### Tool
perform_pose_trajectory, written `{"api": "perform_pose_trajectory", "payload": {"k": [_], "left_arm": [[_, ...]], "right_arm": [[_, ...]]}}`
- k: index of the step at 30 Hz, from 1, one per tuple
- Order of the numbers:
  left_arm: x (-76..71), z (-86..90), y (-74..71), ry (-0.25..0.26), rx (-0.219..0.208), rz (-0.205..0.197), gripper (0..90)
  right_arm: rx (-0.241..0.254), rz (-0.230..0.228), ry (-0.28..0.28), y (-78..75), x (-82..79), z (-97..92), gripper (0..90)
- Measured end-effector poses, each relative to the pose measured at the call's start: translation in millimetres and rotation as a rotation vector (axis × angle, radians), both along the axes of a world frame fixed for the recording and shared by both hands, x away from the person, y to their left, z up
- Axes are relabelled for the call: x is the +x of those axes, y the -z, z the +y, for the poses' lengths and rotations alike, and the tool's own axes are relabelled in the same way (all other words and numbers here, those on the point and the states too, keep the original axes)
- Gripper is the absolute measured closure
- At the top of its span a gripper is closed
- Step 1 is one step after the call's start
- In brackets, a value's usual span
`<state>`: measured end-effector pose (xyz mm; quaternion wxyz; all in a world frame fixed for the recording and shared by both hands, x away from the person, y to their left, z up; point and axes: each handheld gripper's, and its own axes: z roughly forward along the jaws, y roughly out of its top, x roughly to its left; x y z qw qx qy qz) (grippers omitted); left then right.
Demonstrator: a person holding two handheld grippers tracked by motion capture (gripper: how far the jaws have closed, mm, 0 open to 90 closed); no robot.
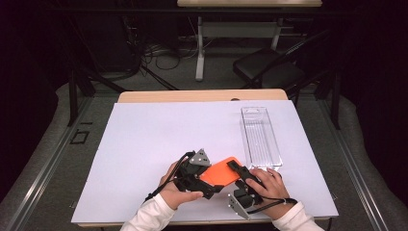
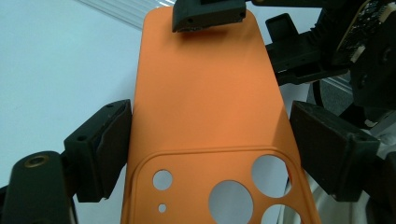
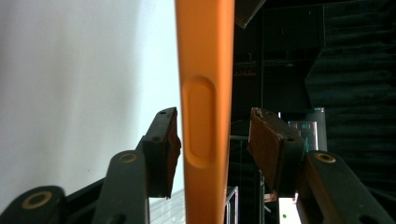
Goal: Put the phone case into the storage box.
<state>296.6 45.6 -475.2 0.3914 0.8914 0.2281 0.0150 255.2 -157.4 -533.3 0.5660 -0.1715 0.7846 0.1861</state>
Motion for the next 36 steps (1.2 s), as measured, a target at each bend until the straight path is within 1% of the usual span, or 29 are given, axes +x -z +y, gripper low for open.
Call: {"api": "perform_pose_trajectory", "payload": {"k": [3, 5, 6, 7, 8, 12, 13, 23, 29, 36], "left_arm": [[-1.2, -0.8, -0.6, 0.003, -0.001, -0.002, 16.0], [-1.3, -1.0, -0.5, 0.005, -0.001, 0.001, 16.0], [-1.5, -1.1, -0.5, 0.006, -0.001, 0.001, 16.0], [-1.6, -1.3, -0.4, 0.008, -0.001, 0.002, 16.0], [-1.7, -1.6, -0.3, 0.010, 0.002, 0.002, 16.0], [-1.9, -2.6, 0.6, 0.016, 0.003, 0.006, 16.0], [-1.7, -2.8, 1.0, 0.018, 0.003, 0.008, 16.0], [-0.7, -4.8, 5.2, 0.018, -0.001, 0.031, 15.9], [-0.5, -5.2, 6.3, 0.022, -0.003, 0.039, 15.9], [-0.1, -4.1, 5.3, 0.015, -0.011, 0.053, 16.0]], "right_arm": [[-0.008, -0.004, -0.005, 2.1, -0.1, 0.8, 56.1], [-0.005, -0.005, -0.001, 3.4, -0.4, 1.3, 57.0], [-0.025, -0.012, 0.003, 3.9, -0.7, 1.4, 58.4], [-0.025, -0.012, 0.003, 3.9, -0.7, 1.4, 58.4], [-0.014, -0.011, 0.003, 5.2, -0.7, 1.7, 59.1], [-0.012, -0.009, 0.002, 5.2, -0.3, 1.2, 62.8], [-0.023, -0.015, 0.002, 4.3, -0.1, 0.8, 64.0], [-0.026, -0.018, 0.001, 4.9, 0.2, 0.6, 66.7], [-0.034, -0.004, 0.003, 6.6, 0.8, 0.5, 70.8], [-0.030, 0.000, 0.005, 6.2, 0.6, 0.5, 74.3]]}}
